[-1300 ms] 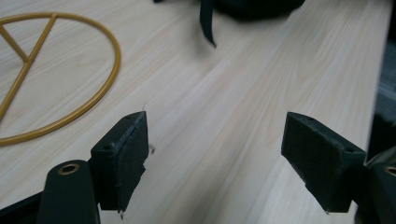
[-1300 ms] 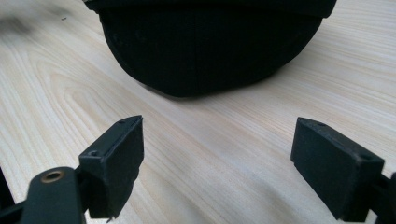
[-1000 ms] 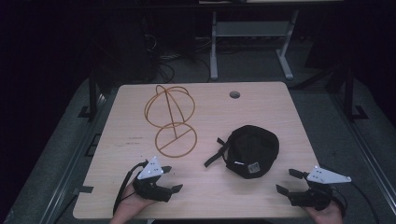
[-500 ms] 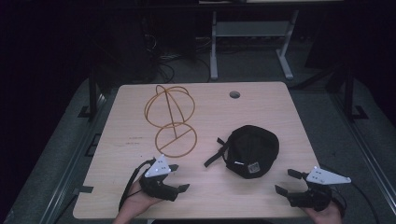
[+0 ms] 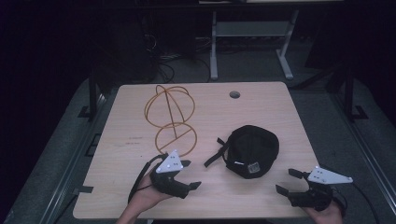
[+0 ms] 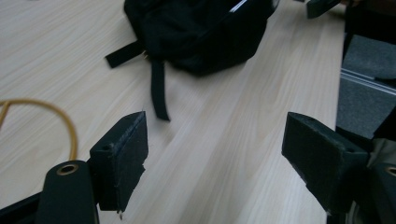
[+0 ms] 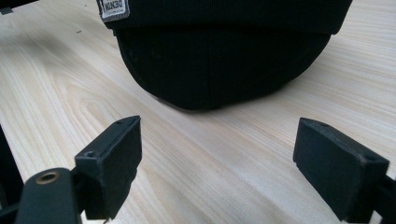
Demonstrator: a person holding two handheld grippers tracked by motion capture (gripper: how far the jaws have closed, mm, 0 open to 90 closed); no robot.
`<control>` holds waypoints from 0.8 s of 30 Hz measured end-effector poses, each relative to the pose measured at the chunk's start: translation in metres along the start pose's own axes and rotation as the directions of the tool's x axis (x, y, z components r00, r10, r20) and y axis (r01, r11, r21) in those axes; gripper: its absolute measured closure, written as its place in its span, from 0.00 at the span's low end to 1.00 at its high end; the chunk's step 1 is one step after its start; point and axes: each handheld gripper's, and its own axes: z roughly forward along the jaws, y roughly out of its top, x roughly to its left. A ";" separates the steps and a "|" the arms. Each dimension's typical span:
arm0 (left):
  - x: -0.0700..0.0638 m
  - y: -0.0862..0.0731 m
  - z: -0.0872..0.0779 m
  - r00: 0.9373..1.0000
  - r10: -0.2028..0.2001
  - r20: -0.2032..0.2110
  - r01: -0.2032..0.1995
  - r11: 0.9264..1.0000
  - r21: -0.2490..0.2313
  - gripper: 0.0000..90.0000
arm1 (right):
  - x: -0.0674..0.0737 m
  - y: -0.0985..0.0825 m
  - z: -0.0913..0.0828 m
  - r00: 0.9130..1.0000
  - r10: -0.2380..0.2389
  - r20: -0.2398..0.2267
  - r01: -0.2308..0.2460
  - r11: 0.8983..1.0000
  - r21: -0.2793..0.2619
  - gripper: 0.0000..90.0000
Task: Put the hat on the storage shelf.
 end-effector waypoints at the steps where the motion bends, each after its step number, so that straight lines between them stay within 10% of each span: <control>1: -0.001 0.003 0.002 1.000 0.010 0.006 -0.010 1.000 0.002 0.25 | 0.000 0.000 0.000 1.000 0.001 0.001 -0.001 1.000 0.000 0.16; 24: -0.012 0.059 0.047 0.990 0.106 0.092 -0.110 0.993 0.034 0.28 | 0.002 0.000 -0.001 1.000 -0.007 -0.019 0.007 1.000 -0.009 0.16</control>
